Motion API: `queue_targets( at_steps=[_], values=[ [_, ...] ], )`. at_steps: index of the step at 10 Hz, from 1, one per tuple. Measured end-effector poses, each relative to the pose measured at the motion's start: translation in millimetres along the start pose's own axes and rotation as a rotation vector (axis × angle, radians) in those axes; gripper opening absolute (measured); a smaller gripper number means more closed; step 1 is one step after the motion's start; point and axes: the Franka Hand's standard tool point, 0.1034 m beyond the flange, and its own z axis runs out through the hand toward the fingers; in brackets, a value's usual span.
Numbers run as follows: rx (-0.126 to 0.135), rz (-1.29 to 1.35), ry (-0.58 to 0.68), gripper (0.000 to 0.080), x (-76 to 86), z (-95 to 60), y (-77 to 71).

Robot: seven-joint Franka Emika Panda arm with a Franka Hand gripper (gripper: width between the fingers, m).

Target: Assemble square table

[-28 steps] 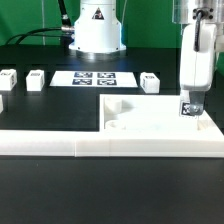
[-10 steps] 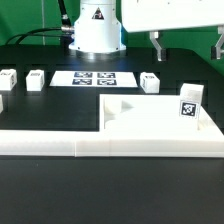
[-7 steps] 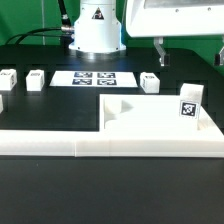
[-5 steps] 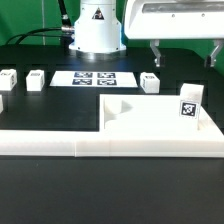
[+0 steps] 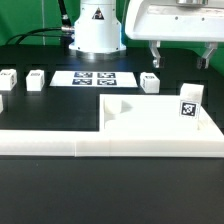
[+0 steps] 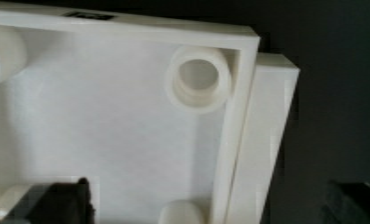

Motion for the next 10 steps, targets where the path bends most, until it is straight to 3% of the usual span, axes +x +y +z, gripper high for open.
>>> queue_targets(
  at_steps=[1, 2, 3, 4, 5, 6, 7, 9, 10],
  values=[
    [0.010, -0.015, -0.035, 0.0649, -5.1, 2.2, 6.2],
    [0.046, 0.009, -0.095, 0.0649, -15.7, 7.6, 23.6],
    [0.058, 0.018, -0.211, 0.0649, -39.2, 14.6, 30.6],
    [0.063, 0.012, -0.332, 0.0649, -60.6, 20.3, 28.2],
    [0.053, -0.005, -0.377, 0.0649, -67.5, 23.8, 20.8],
    [0.014, 0.007, -0.468, 0.0649, -79.0, 22.8, 13.5],
    [-0.003, 0.008, -0.538, 0.0649, -83.0, 22.9, 11.3],
    [-0.013, 0.024, -0.663, 0.0649, -82.1, 24.0, 17.9],
    [-0.009, 0.054, -0.730, 0.0649, -89.8, 26.4, 17.7]
  ],
)
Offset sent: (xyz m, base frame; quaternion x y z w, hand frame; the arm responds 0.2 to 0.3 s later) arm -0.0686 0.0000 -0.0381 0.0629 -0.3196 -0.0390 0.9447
